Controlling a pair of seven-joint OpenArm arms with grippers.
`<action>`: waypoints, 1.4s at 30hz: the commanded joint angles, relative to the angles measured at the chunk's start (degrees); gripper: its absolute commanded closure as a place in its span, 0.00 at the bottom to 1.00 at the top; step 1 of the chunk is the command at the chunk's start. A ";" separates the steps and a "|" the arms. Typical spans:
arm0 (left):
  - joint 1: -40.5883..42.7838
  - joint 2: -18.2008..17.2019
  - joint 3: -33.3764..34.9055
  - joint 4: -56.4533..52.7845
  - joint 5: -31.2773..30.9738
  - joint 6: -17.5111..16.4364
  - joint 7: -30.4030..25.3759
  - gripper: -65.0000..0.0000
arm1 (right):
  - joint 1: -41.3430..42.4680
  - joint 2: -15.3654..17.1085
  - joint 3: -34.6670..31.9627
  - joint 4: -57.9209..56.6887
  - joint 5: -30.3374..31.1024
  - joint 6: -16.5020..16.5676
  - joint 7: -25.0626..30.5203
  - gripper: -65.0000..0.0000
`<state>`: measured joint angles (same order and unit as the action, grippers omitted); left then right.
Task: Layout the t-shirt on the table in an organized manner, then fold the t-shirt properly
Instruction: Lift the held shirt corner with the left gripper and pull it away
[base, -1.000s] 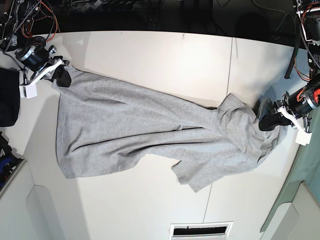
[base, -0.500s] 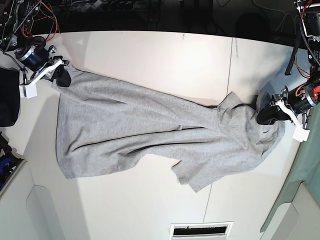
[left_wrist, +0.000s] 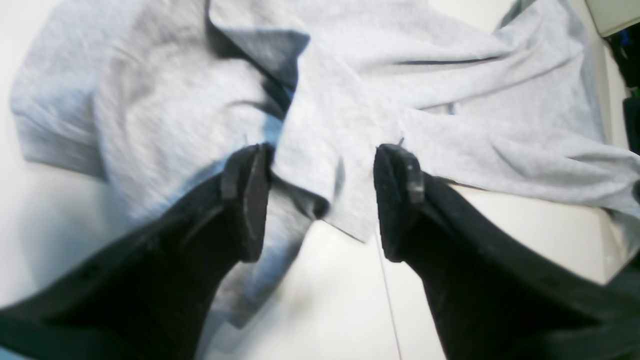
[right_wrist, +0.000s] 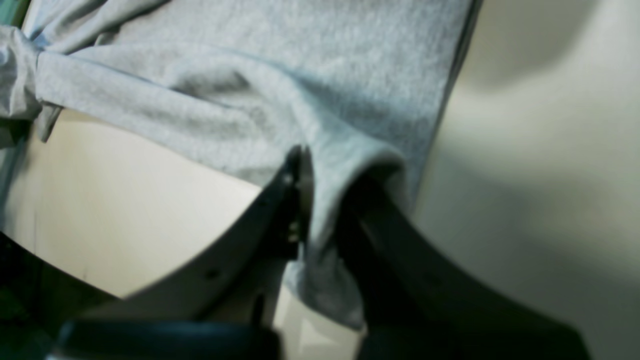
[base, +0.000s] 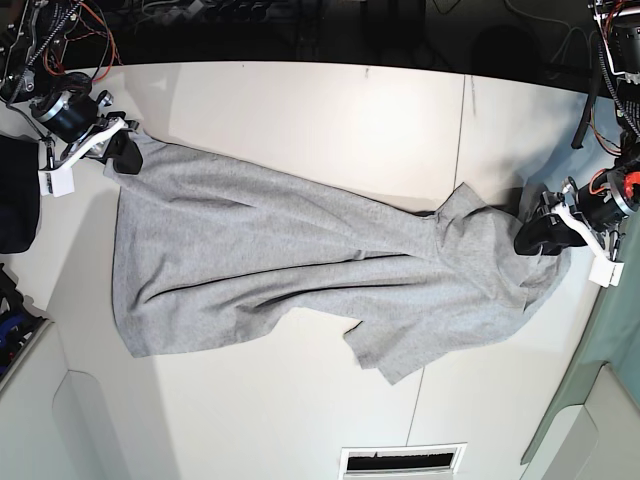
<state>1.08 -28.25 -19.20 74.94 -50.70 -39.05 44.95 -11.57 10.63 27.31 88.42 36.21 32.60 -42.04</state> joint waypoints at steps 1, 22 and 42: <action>-0.94 -1.11 -0.33 0.81 -0.50 -0.59 -1.49 0.45 | 0.42 0.74 0.31 0.90 1.33 0.22 1.29 1.00; -1.22 1.79 -0.31 0.87 2.21 0.87 -4.94 0.46 | 0.42 -0.61 0.31 0.90 1.29 0.22 1.53 1.00; 9.90 -5.79 -3.06 22.56 -16.35 -0.95 6.51 1.00 | 0.57 2.95 1.44 0.90 0.39 0.22 1.95 1.00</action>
<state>11.62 -32.77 -21.71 96.55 -65.71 -39.31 52.71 -11.44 12.99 28.47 88.42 35.55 32.58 -41.32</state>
